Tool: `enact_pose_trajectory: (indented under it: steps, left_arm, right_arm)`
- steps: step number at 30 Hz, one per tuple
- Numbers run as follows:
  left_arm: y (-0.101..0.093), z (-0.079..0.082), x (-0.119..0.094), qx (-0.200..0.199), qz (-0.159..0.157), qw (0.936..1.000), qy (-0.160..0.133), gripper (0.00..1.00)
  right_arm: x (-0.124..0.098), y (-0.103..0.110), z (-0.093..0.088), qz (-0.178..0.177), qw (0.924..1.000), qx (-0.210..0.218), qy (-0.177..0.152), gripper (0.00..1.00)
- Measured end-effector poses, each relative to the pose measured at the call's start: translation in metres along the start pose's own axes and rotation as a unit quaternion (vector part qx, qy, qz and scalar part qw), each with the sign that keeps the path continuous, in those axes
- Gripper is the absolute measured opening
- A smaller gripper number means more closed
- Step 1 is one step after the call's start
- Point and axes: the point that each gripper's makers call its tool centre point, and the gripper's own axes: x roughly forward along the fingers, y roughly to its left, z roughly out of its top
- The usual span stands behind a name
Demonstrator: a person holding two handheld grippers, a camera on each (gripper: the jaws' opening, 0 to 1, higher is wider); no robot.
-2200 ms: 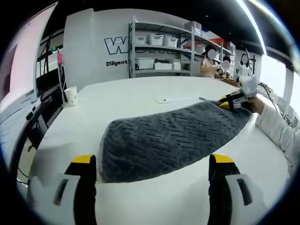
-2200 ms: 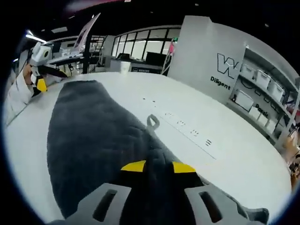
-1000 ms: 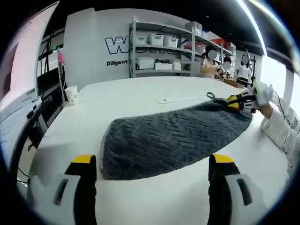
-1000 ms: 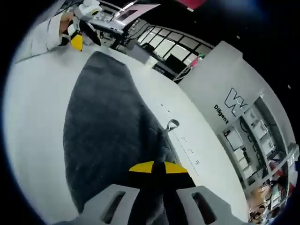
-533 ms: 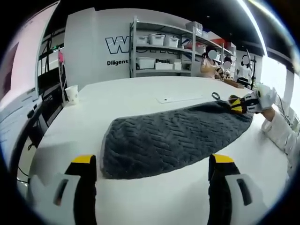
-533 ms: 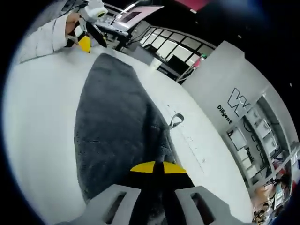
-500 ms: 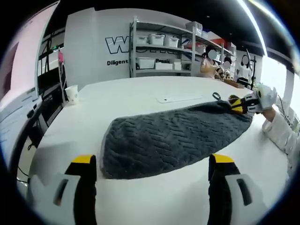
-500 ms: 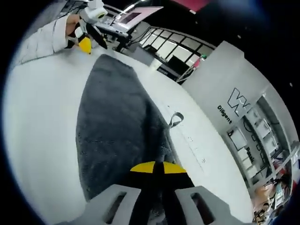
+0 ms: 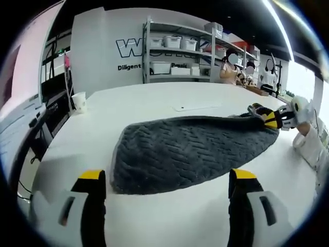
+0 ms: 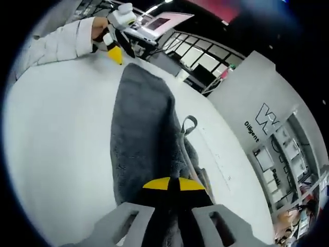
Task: Open the folded towel by lifting each exposed corner and separating the folded layers until the towel lies flat within the target outline without major curled edges
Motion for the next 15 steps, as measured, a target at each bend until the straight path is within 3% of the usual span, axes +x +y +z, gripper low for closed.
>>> enact_pose_trajectory:
  steps: [9,15]
  left_arm:
    - [-0.001,-0.001,0.001,0.001,0.000,1.0000,0.002,0.98]
    - [-0.001,-0.001,0.002,-0.002,-0.003,1.0000,0.001,0.98]
  right_arm:
    - [0.007,0.022,-0.010,0.039,0.9991,0.011,0.011,0.00]
    - [0.009,0.023,-0.012,0.042,0.9988,0.021,0.009,0.00]
